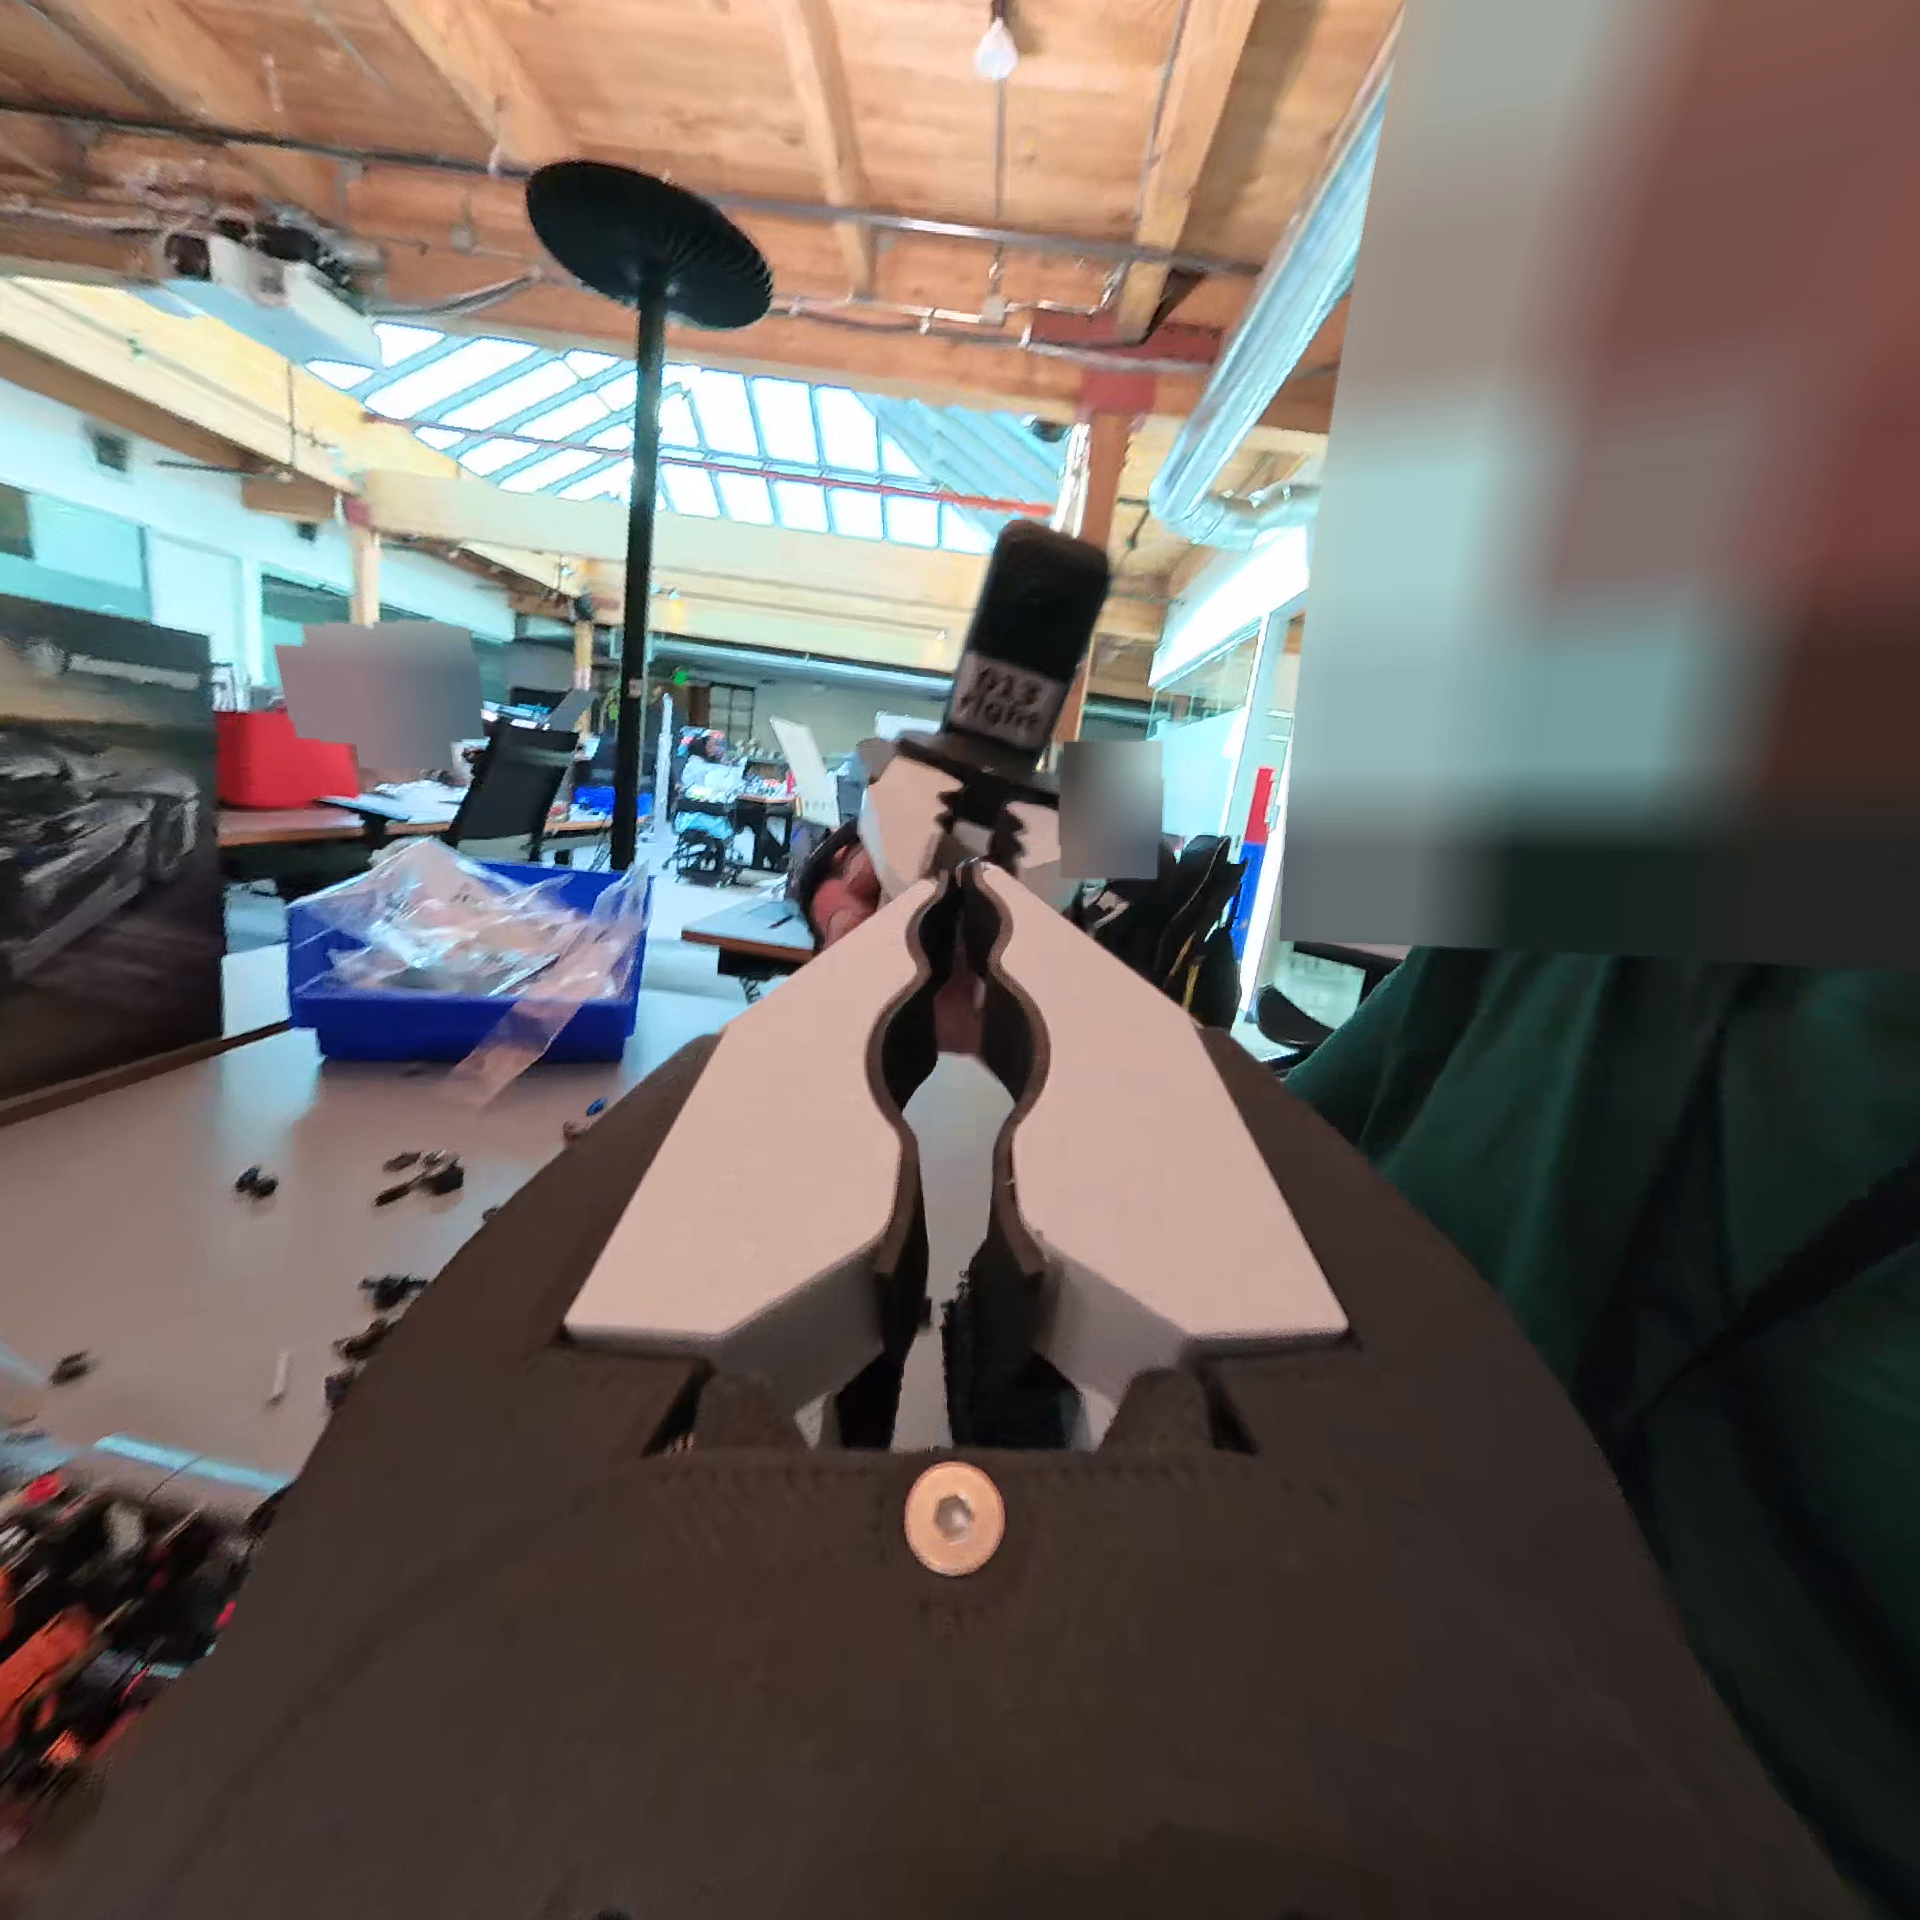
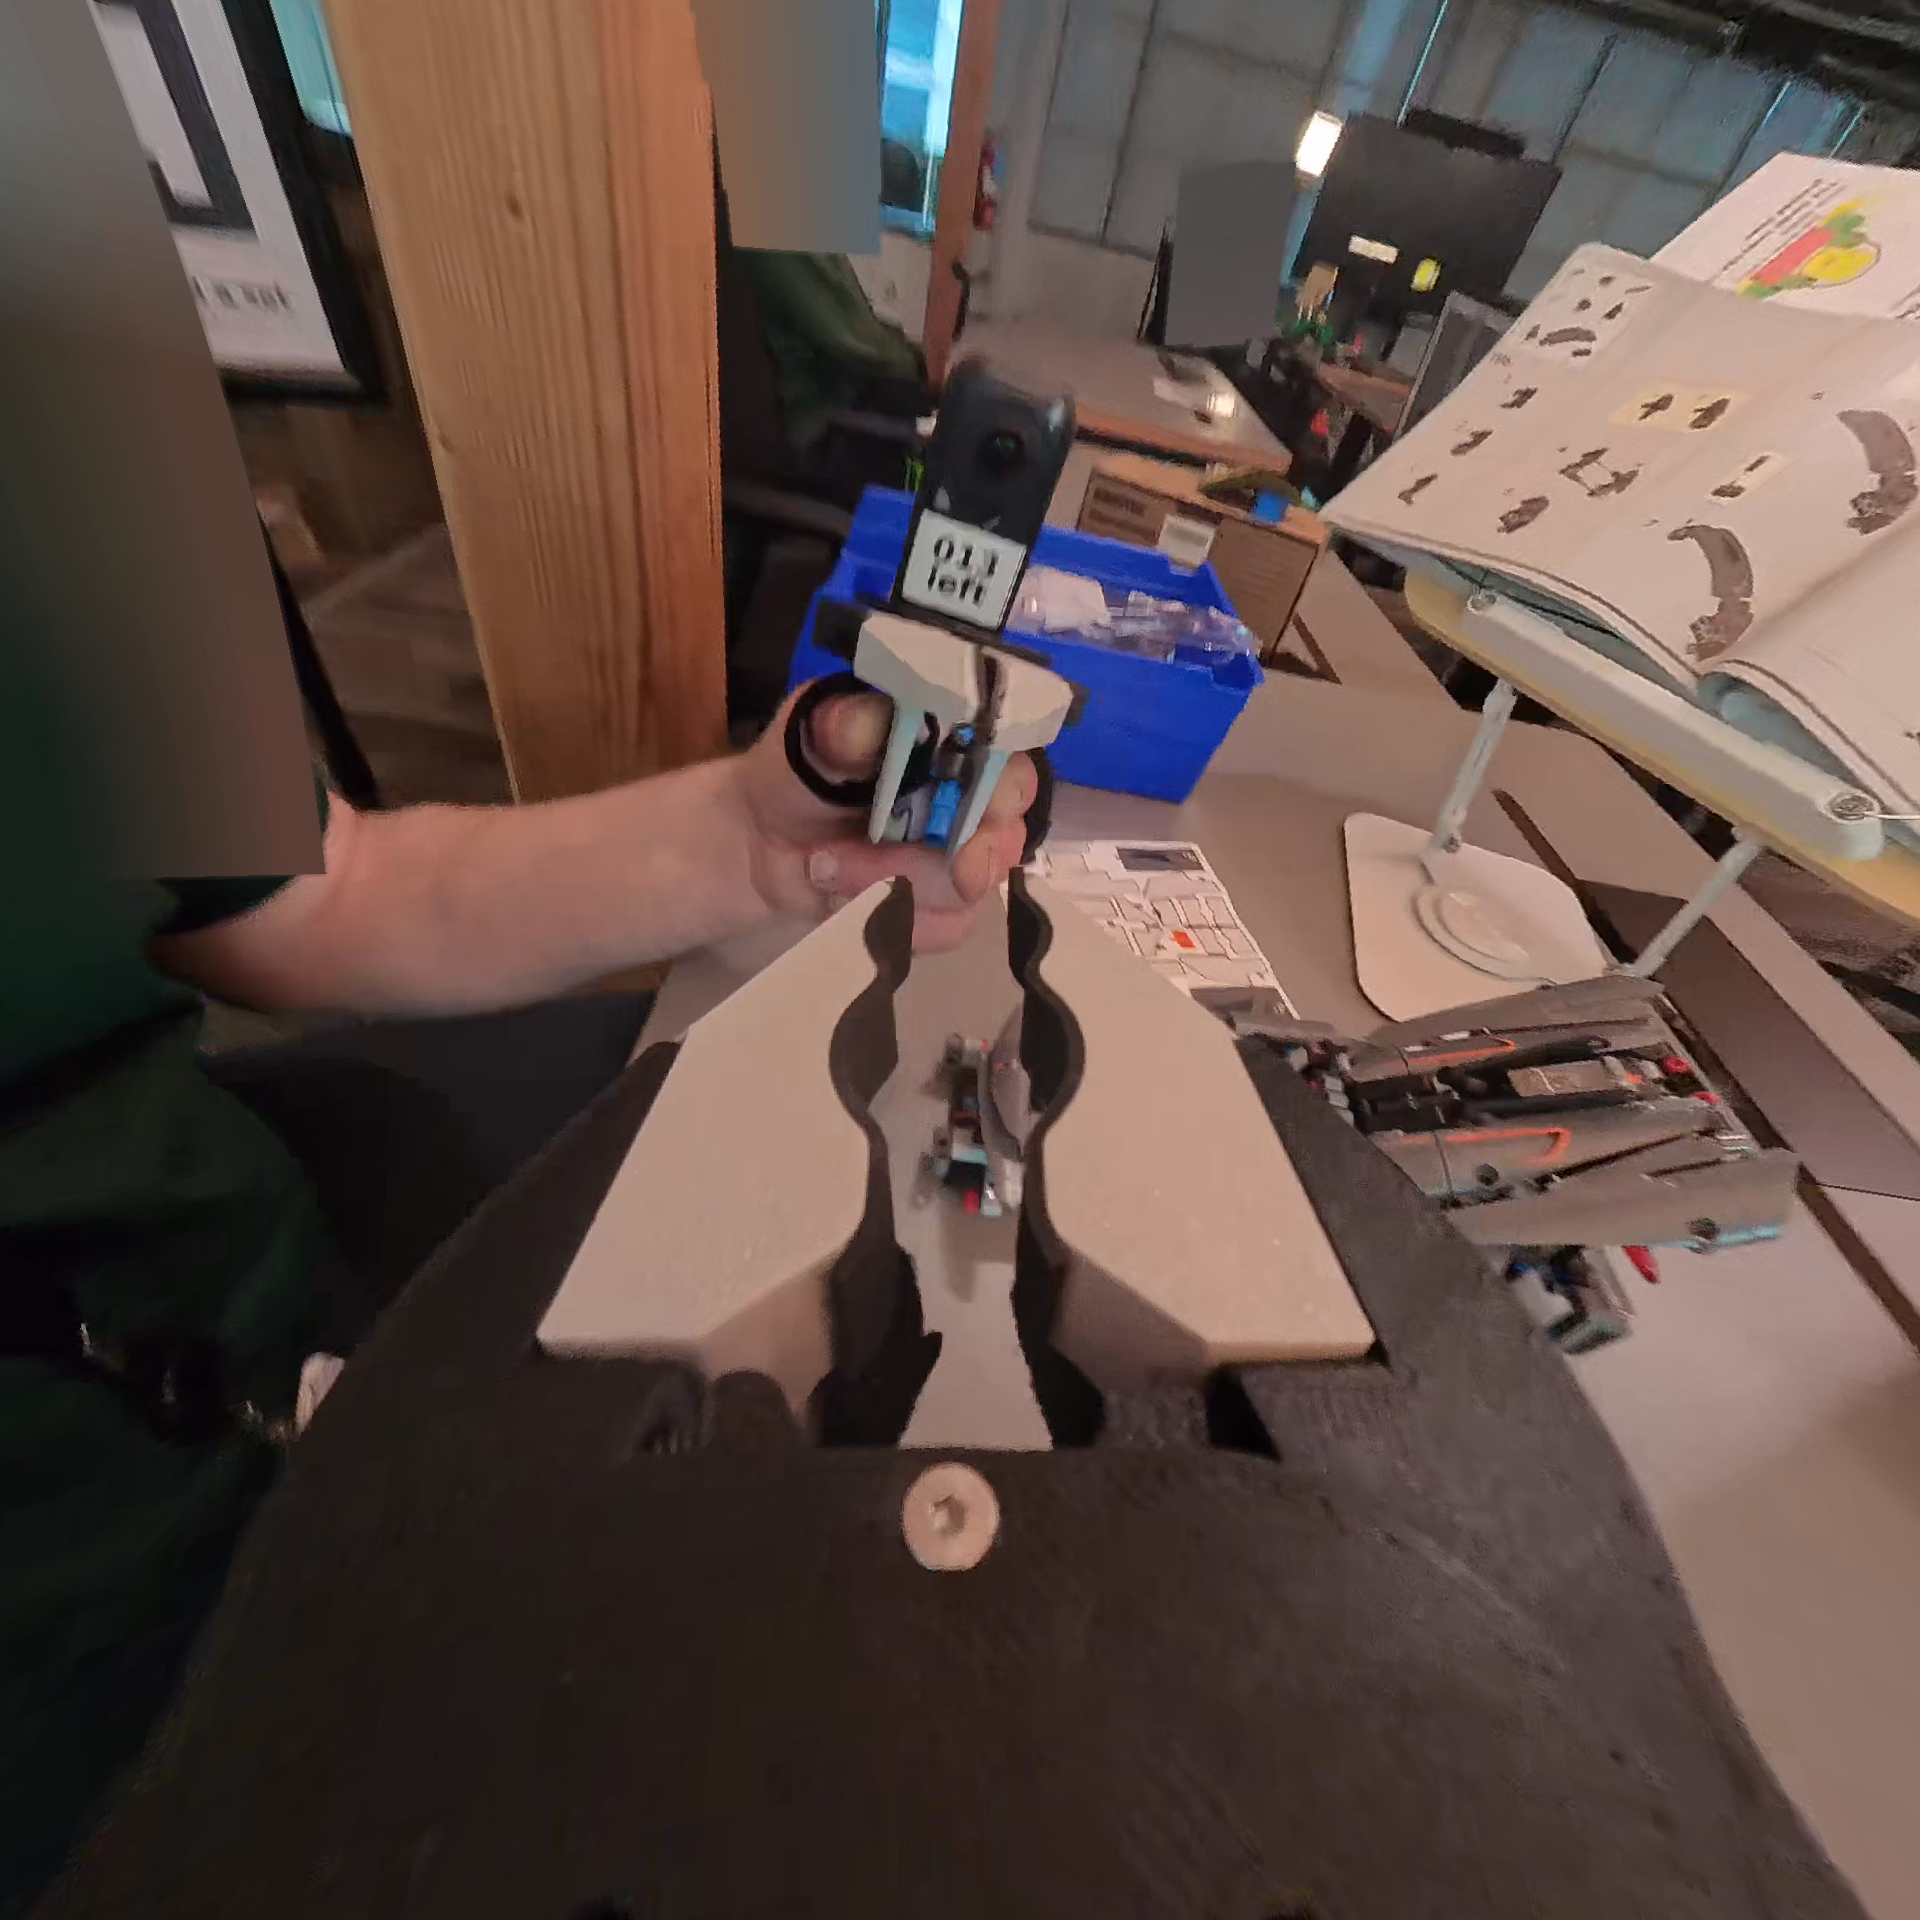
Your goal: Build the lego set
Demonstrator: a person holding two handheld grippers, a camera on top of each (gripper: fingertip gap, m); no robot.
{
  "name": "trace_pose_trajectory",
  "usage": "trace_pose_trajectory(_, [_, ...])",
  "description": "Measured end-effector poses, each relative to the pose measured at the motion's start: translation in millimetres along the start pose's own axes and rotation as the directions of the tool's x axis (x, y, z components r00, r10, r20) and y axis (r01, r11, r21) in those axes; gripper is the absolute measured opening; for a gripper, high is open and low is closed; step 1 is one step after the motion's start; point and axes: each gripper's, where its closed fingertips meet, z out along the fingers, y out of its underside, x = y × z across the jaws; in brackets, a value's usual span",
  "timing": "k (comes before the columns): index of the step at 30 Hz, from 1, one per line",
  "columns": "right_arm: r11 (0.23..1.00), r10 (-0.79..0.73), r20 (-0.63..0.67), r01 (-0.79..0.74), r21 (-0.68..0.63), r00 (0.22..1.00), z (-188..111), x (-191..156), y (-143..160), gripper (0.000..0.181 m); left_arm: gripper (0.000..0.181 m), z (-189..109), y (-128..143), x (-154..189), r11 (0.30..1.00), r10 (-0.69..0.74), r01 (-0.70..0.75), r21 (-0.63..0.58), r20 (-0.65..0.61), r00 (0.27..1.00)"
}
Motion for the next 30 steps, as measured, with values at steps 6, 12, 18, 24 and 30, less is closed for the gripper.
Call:
trace_pose_trajectory(6, [0.965,0.148,0.076,-0.161,0.206,0.986,-1,-5,-13,0.013,0.0,4,0,6,0.998,0.008,-0.007,0.066,-0.01,1.0])
trace_pose_trajectory(12, [0.965,0.183,0.063,-0.192,0.181,0.981,3,-5,-10,0.008,0.0,7,1,5,0.997,0.039,-0.04,0.064,0.014,0.999])
trace_pose_trajectory(18, [0.961,0.199,0.061,-0.207,0.183,0.978,4,-4,-9,0.003,0.0,9,4,3,0.997,0.062,-0.064,0.052,0.034,0.997])
trace_pose_trajectory(24, [0.95,0.222,0.061,-0.23,0.212,0.973,1,0,-7,0.002,0.001,13,3,0,0.993,0.091,-0.095,0.07,0.06,0.994])
trace_pose_trajectory(30, [0.944,0.228,0.063,-0.237,0.231,0.972,-4,3,-8,0.002,0.023,14,5,-1,0.995,0.081,-0.085,0.057,0.068,0.994])
